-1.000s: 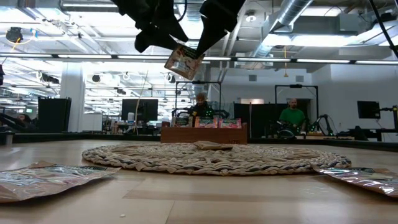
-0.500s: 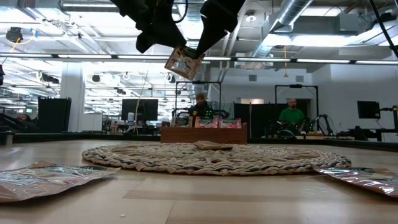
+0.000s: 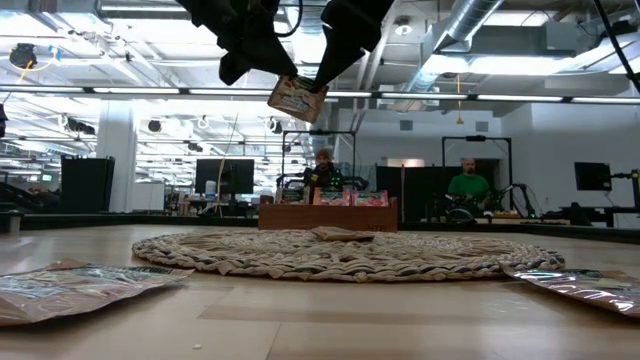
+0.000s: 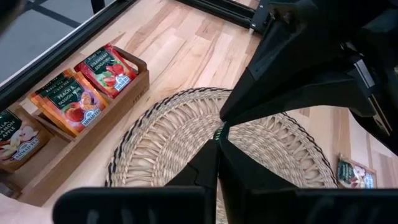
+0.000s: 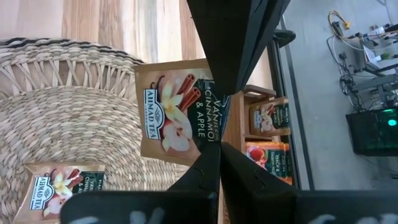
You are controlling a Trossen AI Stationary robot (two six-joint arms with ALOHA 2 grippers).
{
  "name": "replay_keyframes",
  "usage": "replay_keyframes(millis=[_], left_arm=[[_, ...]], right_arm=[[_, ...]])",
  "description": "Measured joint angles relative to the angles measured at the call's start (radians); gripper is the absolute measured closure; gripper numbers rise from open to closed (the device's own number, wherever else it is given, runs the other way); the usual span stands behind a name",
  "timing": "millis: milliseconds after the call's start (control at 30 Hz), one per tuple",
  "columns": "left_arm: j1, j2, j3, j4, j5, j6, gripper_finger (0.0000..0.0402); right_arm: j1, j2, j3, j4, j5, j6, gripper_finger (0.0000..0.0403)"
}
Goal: Pick & Place Tea
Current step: Put the brown tea bag into the left section of the wooden organizer
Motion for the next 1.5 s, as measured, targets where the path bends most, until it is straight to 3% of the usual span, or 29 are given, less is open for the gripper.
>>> replay_keyframes(millis=[1000, 1300, 1500], left_arm=[[-0.001, 0.0, 0.0, -0.02, -0.028, 0.052, 0.0401], [0.0, 0.0, 0.0, -0.028, -0.056, 0.072, 0.0401], [0.003, 0.0, 0.0, -0.029, -0.164, 0.132, 0.0401]], right_arm=[[0.0, 0.0, 0.0, 0.003, 0.0, 0.002, 0.04], [0.0, 0.0, 0.0, -0.047, -0.018, 0.028, 0.0312], [-0.001, 0.0, 0.0, -0.129, 0.046, 0.062, 0.0269]])
